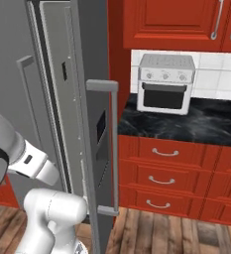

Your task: Take the bottled waters from the counter and place them in the freezer to freeze. Close the freezer door after placing the bottles.

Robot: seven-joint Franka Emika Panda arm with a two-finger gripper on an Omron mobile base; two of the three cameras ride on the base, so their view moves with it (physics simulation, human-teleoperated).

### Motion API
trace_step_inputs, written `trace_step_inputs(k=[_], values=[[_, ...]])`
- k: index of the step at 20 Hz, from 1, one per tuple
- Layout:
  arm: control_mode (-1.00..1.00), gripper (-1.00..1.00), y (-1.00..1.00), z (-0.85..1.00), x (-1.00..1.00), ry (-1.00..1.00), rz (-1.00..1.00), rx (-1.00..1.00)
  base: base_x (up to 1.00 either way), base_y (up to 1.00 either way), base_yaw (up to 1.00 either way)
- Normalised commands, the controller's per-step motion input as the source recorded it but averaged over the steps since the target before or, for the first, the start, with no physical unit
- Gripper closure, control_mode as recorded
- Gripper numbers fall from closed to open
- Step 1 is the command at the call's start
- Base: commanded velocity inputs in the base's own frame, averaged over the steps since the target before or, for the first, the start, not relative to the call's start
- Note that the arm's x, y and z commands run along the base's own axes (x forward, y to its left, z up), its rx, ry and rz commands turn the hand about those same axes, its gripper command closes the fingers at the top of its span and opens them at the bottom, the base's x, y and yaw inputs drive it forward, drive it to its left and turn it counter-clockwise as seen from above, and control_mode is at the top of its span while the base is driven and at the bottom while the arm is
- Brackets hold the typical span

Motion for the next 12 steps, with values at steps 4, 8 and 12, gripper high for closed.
trace_step_inputs(k=[4,8,12], values=[[1.00,-1.00,0.00,0.00,0.00,0.00,0.00,0.00,0.05,0.01,-0.03],[1.00,-1.00,0.00,0.00,0.00,0.00,0.00,0.00,0.05,0.00,0.00],[1.00,-1.00,0.00,0.00,0.00,0.00,0.00,0.00,0.19,0.00,0.00]])
